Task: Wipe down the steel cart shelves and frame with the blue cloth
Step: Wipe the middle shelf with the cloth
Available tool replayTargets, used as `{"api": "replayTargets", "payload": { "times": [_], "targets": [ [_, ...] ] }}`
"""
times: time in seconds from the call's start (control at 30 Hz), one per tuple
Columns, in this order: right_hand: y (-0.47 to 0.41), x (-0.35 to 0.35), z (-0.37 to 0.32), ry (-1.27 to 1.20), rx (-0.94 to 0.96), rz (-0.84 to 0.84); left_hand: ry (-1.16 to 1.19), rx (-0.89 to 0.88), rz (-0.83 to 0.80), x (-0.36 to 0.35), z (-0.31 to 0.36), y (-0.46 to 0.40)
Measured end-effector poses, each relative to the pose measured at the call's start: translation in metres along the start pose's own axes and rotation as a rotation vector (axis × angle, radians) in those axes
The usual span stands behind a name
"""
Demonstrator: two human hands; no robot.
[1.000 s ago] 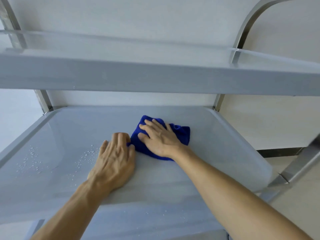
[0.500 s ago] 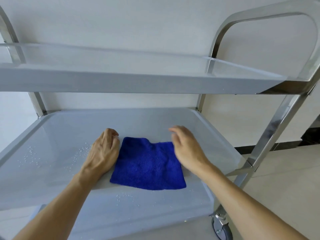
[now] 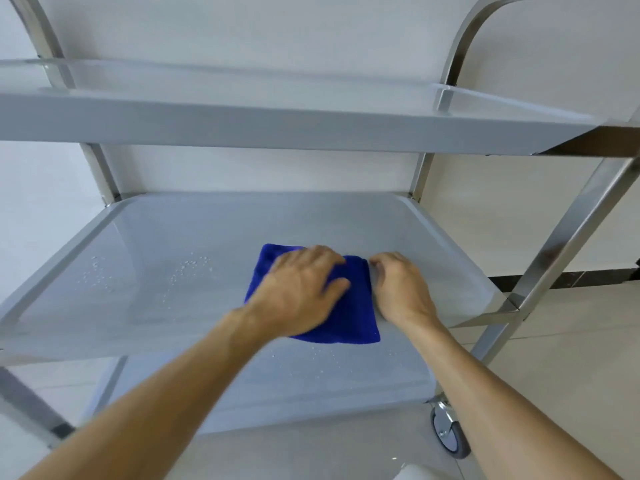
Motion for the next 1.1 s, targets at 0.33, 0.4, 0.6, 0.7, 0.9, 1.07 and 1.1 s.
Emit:
{"api": "replayTargets", "payload": {
  "times": [0.33, 0.4, 0.6, 0.7, 0.9, 1.07, 1.1],
  "targets": [
    [0.003, -0.004, -0.004, 0.122, 0.057, 0.014, -0.322, 0.172, -0.134, 0.021, -0.1, 0.072],
    [0.003, -0.011, -0.011, 0.225, 0.101, -0.026, -0.366, 0.358, -0.174, 0.041, -0.158, 0.082],
    [-0.004, -0.026, -0.008, 0.336, 0.065, -0.183, -0.341, 0.676, -0.213, 0.036, -0.206, 0.06],
    [-0.003, -0.025, -0.001, 0.347, -0.002, -0.189, -0.3, 0.502, -0.203, 0.01, -0.144, 0.023],
    [-0.005, -0.021, -0.003, 0.359, 0.006, -0.204, -0.217, 0.063, -0.269, -0.027, -0.05, 0.018],
    [-0.006, -0.024, -0.002, 0.367, 0.004, -0.226, -0.234, 0.207, -0.26, 0.008, -0.132, 0.027],
    [-0.005, -0.026, -0.002, 0.368, 0.005, -0.228, -0.259, 0.285, -0.245, 0.017, -0.157, 0.027]
  ]
}}
Point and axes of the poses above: each hand's wrist, its own y-axis away from the middle knuckle, its own x-axis out of the back of the hand, z = x × y, the point moved 8 cm from there along -y, towards the middle knuckle, and after that the axes turned 4 degrees about -z, right-handed, at the moved point
